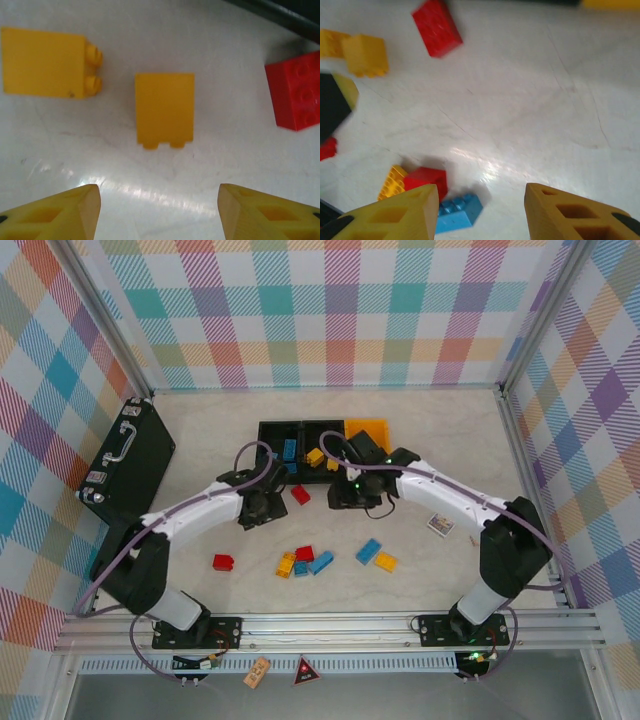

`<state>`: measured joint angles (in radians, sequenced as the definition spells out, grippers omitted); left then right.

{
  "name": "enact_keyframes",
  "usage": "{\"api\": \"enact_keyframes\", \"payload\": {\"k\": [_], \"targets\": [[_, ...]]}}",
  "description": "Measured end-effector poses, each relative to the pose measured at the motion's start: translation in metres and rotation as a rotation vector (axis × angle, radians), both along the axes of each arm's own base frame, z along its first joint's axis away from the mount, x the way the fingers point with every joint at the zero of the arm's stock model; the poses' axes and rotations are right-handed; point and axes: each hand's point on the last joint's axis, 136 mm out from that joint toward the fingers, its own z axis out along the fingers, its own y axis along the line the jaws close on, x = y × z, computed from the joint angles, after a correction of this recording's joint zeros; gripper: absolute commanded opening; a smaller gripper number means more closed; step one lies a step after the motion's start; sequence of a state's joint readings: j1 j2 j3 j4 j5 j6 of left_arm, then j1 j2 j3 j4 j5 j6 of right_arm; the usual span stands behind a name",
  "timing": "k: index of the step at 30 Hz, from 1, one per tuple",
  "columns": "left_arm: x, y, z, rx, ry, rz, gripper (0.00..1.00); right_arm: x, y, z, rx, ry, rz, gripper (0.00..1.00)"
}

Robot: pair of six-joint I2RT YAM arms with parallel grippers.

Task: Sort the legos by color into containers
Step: Pick up the lego from the center of the table.

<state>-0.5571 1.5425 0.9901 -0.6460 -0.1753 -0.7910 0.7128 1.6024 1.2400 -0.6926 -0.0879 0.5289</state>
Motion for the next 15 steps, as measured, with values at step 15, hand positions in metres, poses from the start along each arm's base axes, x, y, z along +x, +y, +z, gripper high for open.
{"api": "enact_keyframes", "payload": {"k": [15], "targets": [[0.036,0.005,-0.032,0.117,0.018,-0.024,0.33,-0.012,-0.016,0.007,0.02,-0.014,-0.07,0.47]]}}
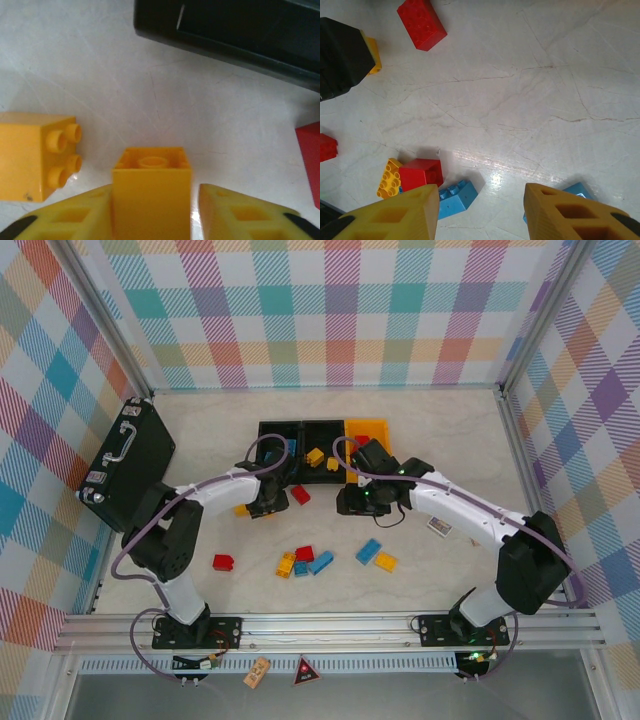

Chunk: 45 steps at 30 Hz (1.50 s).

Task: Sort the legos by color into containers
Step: Pick up the lego from the center of the table, then place the lego in the container.

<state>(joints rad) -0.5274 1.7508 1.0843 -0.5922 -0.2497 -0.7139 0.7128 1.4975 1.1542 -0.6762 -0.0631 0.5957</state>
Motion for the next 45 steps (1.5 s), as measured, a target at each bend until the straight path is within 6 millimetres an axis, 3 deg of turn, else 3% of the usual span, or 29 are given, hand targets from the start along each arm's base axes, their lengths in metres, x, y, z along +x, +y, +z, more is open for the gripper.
{"api": "enact_keyframes", "payload": {"k": [9,12,20,25,35,45], "targets": [[0.0,-0.007,0.006,-0.016,0.0,-0.033,0.28,-0.002,-0.003,-0.005,-0.008,0.014,-0.014,0.47],[-0.002,-0.016,0.017,-0.034,-0.007,-0.061,0.28,-0.001,-0.004,-0.005,-0.005,0.015,-0.025,0.48],[0.02,-0.074,0.077,-0.165,-0.119,-0.176,0.28,0.003,-0.022,-0.013,-0.002,0.029,-0.092,0.48],[0.048,-0.109,0.106,-0.226,-0.182,-0.23,0.28,0.0,-0.035,-0.012,0.001,0.022,-0.127,0.48],[0.095,-0.152,0.09,-0.226,-0.163,-0.301,0.29,-0.004,-0.048,-0.011,0.0,0.012,-0.167,0.48],[0.107,-0.159,0.069,-0.177,-0.119,-0.327,0.33,-0.003,-0.051,-0.009,0.001,0.002,-0.178,0.48]]}}
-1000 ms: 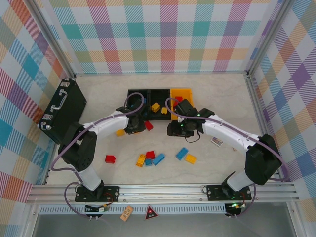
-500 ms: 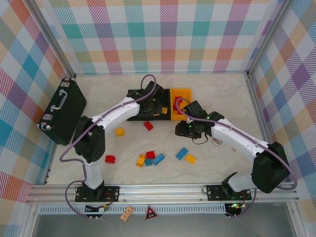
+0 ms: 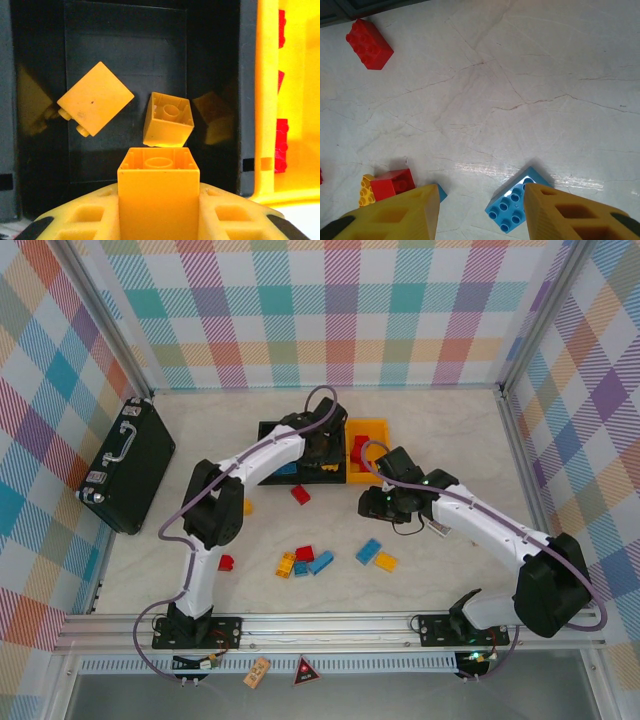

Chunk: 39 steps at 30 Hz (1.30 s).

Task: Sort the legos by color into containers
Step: Place the lego in the container, then pick up the lego from the bottom-center of the table.

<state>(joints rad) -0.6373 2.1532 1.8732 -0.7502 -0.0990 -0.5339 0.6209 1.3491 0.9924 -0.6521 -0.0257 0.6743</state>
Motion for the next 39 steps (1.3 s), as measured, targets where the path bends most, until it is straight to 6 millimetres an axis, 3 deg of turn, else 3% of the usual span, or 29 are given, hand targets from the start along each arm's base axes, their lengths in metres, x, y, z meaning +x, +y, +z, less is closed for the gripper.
{"api": "enact_keyframes", "payload": {"k": [3,7,18,23,30,39], "targets": [[0.002,0.001,-0.005,0.021,0.005,0.001,0.36,0.0,0.0,0.0,0.0,0.0,-0.001,0.48],[0.003,0.004,-0.012,0.051,0.009,0.0,0.5,-0.001,-0.002,-0.002,-0.006,0.003,-0.006,0.48],[0.002,0.008,-0.008,0.068,0.0,-0.005,0.53,-0.004,-0.004,-0.006,-0.016,0.018,-0.013,0.51],[-0.017,0.013,0.007,0.027,0.0,-0.025,0.53,-0.008,-0.007,-0.009,-0.028,0.041,-0.02,0.53],[-0.059,0.021,0.028,-0.073,0.001,-0.068,0.54,-0.021,-0.015,-0.023,-0.062,0.12,-0.047,0.6],[-0.104,0.034,0.014,-0.116,0.061,-0.084,0.54,-0.04,-0.015,-0.064,-0.089,0.275,-0.048,0.62]]}}
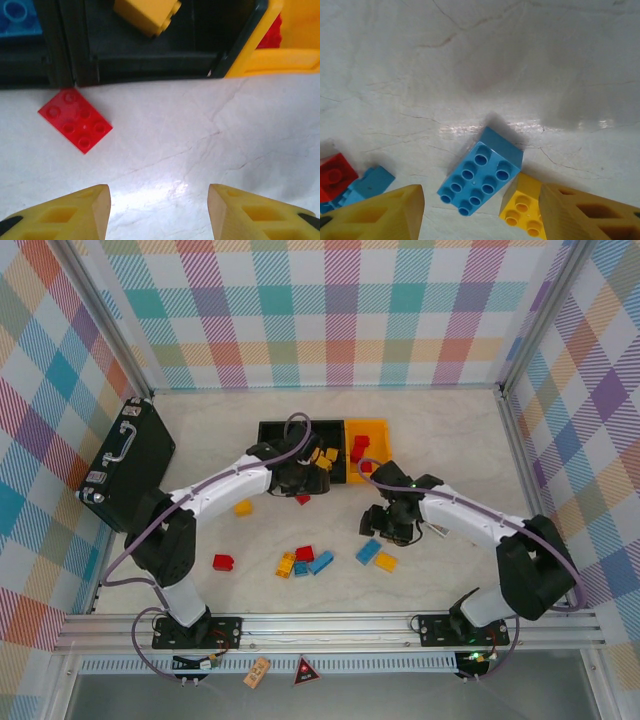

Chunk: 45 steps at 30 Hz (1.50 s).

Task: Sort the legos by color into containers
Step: Pick up the lego from the bottom-center of the table.

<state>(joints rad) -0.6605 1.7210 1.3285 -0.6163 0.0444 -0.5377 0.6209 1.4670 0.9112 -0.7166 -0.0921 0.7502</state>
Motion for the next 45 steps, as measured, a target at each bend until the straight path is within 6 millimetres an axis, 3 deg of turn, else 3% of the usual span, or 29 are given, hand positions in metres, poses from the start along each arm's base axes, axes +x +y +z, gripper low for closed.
{"api": "enact_keyframes", "payload": {"k": [5,16,27,32,39,45], "targets": [[-0.012,0.009,-0.006,0.003,0.017,0.014,0.54,-0.006,0.005,-0.016,0.01,0.062,0.003,0.62],[-0.02,0.015,-0.009,-0.003,0.027,0.037,0.54,-0.01,0.021,-0.029,0.051,0.121,0.028,0.59],[-0.035,0.025,-0.012,-0.004,0.044,0.064,0.54,0.002,0.04,-0.034,0.011,0.123,0.075,0.32],[-0.04,0.031,-0.006,-0.013,0.029,0.074,0.54,0.01,0.046,-0.031,0.002,0.111,0.092,0.27],[-0.048,0.045,-0.003,-0.004,0.008,0.113,0.54,0.028,0.061,-0.017,0.008,0.065,0.12,0.27],[-0.061,0.064,0.002,-0.002,-0.022,0.17,0.55,0.06,0.086,0.024,0.064,-0.047,0.165,0.27]]}}
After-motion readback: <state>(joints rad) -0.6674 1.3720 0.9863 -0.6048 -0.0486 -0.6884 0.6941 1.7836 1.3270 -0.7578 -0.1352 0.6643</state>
